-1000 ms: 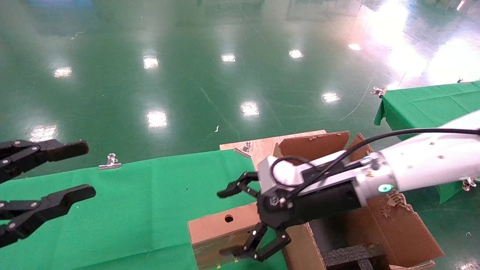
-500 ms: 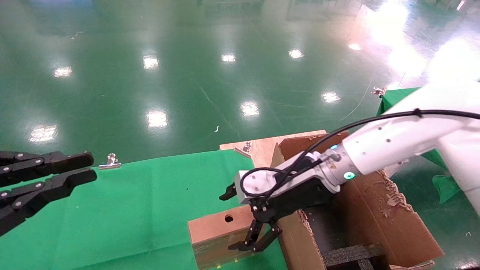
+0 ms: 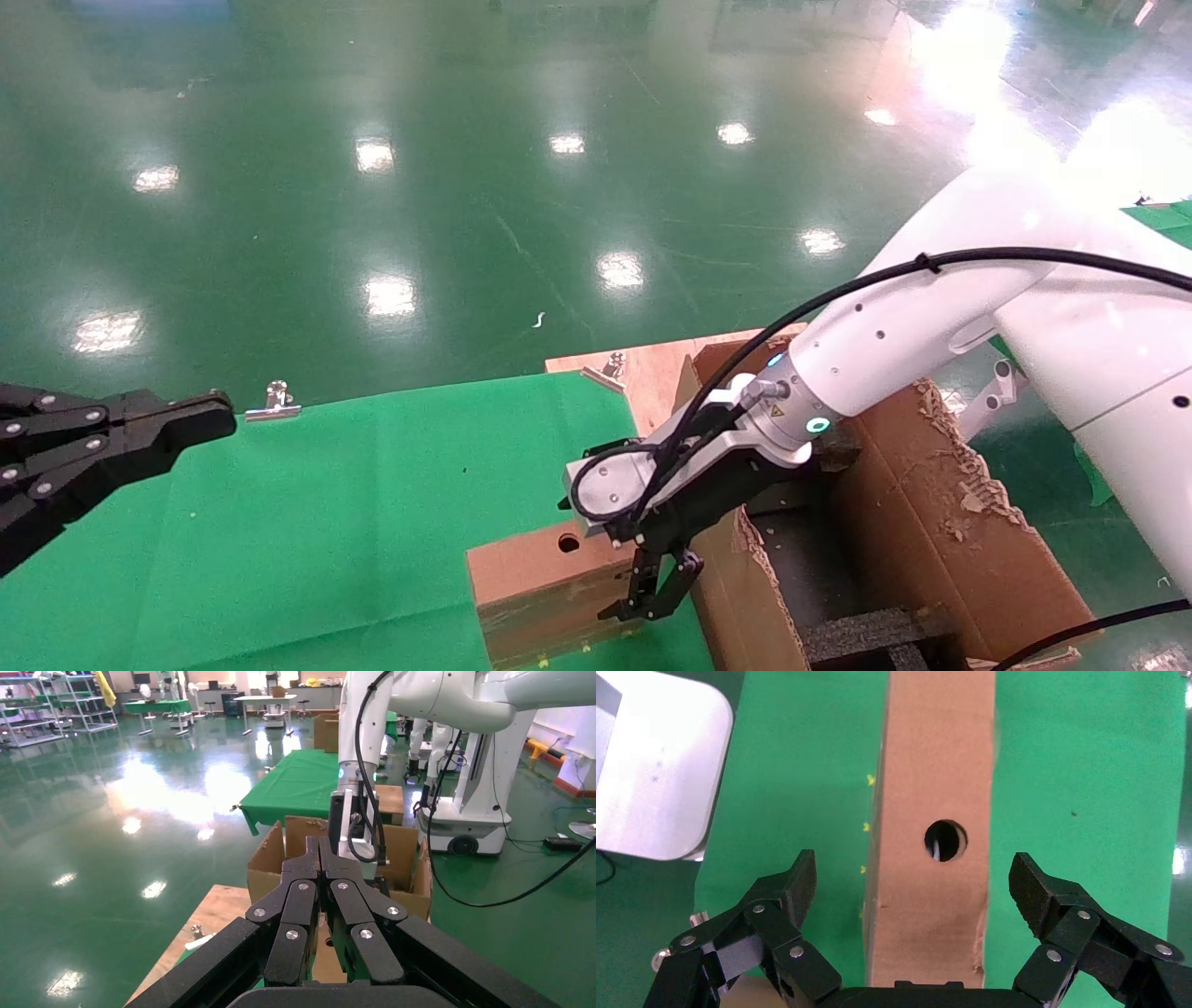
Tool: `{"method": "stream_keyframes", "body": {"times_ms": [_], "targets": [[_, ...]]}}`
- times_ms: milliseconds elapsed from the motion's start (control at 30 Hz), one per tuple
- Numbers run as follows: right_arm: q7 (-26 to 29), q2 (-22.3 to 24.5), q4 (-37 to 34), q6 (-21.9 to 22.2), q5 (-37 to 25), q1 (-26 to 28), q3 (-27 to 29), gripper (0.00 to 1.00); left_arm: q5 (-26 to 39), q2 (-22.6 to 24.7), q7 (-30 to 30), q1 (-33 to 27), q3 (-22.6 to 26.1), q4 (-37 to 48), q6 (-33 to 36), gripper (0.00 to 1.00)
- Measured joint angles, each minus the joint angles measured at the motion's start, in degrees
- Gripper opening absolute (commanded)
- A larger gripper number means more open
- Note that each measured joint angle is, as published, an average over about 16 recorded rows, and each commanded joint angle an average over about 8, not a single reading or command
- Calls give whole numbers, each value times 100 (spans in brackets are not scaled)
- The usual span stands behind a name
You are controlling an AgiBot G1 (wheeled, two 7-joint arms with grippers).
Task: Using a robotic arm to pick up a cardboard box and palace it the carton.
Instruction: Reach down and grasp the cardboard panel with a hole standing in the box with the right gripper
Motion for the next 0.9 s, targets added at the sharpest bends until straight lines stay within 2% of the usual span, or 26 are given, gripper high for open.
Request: {"method": "stream_keyframes", "body": {"times_ms": [33,67,300,333,900], "targets": [[-24,-21,-16,0,-17,24,-49,100,0,0,0,0,0,0,0,88],[-46,-40,-31,-1,-32,45,-95,92,0,0,0,0,0,0,0,98],[-148,-118,-102,-2,-84,141,-304,7,0,0,0,1,0,1,-1,100],[-154,-123,-106,-2,-88,148,-319,2,-1,0,0,1,0,1,-1,100],[-155,-114,-98,-2,-73,136,-299,0,-2,-1,0,1,0,1,-1,100]]}}
